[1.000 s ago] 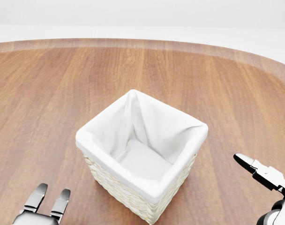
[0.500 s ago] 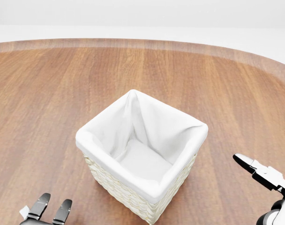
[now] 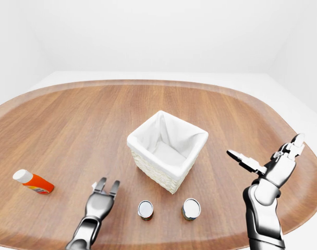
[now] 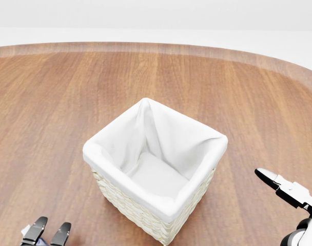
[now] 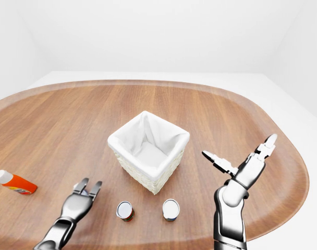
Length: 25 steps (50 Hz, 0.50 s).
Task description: Pick up the alphabet soup and the cream cheese box, and put them in the basket.
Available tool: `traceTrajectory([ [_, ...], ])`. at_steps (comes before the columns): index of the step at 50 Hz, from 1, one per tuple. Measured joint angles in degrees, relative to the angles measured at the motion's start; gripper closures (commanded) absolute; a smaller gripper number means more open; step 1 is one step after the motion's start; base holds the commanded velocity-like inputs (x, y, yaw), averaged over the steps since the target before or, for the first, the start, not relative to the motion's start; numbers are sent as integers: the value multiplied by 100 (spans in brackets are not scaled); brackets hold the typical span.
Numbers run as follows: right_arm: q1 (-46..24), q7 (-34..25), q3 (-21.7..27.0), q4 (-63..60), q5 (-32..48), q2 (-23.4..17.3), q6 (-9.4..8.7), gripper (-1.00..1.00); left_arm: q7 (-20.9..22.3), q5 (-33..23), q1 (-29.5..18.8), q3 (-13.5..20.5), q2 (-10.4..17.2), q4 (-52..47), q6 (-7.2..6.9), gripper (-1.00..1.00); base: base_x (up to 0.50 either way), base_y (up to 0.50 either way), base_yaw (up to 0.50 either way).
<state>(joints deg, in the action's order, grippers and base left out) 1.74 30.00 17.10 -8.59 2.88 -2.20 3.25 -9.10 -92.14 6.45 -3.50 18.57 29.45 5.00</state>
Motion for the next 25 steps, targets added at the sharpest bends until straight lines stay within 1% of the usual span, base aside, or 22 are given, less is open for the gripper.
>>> traceTrajectory([
  [15,9,0,-4,-14,15,6,-8,-100,-290,149,-184,7,127,603,0,-100,0,0,0],
  [25,2,0,-6,2,23,5,-4,-100,-633,312,-484,-110,171,1186,0,-100,0,0,0],
])
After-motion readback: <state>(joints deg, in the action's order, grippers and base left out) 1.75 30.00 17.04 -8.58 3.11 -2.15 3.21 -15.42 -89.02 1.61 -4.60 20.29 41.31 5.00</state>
